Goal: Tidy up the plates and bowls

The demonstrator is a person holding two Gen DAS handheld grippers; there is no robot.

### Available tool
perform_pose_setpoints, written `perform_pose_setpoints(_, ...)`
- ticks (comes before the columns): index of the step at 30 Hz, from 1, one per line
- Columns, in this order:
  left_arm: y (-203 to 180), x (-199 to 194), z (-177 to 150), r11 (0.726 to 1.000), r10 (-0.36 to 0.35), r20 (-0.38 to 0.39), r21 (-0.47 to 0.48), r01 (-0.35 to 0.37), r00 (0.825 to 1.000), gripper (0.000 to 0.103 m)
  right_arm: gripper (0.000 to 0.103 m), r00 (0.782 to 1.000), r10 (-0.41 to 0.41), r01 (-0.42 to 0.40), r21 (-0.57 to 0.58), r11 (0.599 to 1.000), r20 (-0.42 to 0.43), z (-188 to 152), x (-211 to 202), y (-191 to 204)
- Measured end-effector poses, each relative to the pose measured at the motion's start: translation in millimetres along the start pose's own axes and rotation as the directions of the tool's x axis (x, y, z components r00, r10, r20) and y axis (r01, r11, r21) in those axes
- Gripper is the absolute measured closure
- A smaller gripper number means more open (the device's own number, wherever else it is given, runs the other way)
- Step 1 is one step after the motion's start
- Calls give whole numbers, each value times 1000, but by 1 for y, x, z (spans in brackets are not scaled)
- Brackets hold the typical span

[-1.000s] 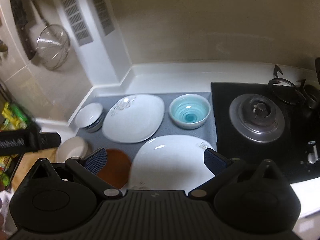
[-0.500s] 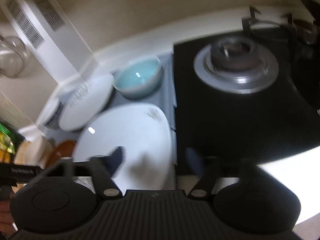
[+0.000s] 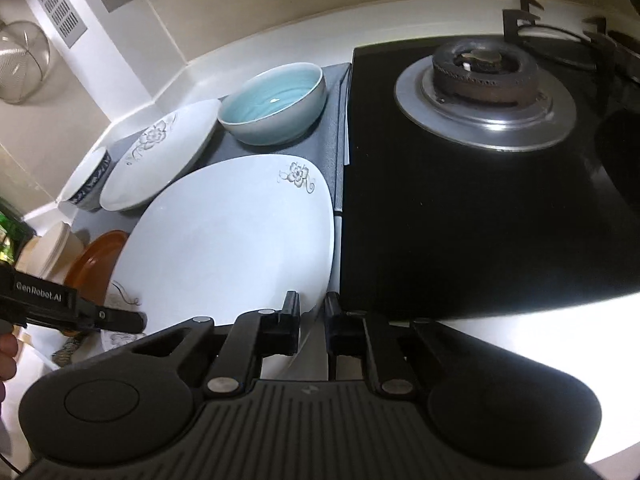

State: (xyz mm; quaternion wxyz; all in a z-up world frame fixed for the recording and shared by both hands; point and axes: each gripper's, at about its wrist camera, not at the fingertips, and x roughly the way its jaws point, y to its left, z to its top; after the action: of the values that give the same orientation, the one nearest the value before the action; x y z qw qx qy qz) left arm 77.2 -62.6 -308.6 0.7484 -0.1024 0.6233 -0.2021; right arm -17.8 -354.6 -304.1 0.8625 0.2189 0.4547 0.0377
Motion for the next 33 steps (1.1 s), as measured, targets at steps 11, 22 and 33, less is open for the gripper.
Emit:
perform_pose_setpoints(11, -7, 16, 13, 1000, -6, -29, 13, 6, 1000, 71, 87, 999, 46, -45, 85, 995, -10, 0, -4, -21)
perform_pose_setpoints(22, -20, 11, 9, 989, 94, 17, 116, -95, 995, 75, 91, 1000, 23, -22, 79, 997, -5, -4, -10, -17)
perform_pose_setpoints(33, -30, 22, 32, 981, 132, 39, 137, -137, 990, 75, 85, 999, 37, -34, 112, 993, -21, 6, -3, -18)
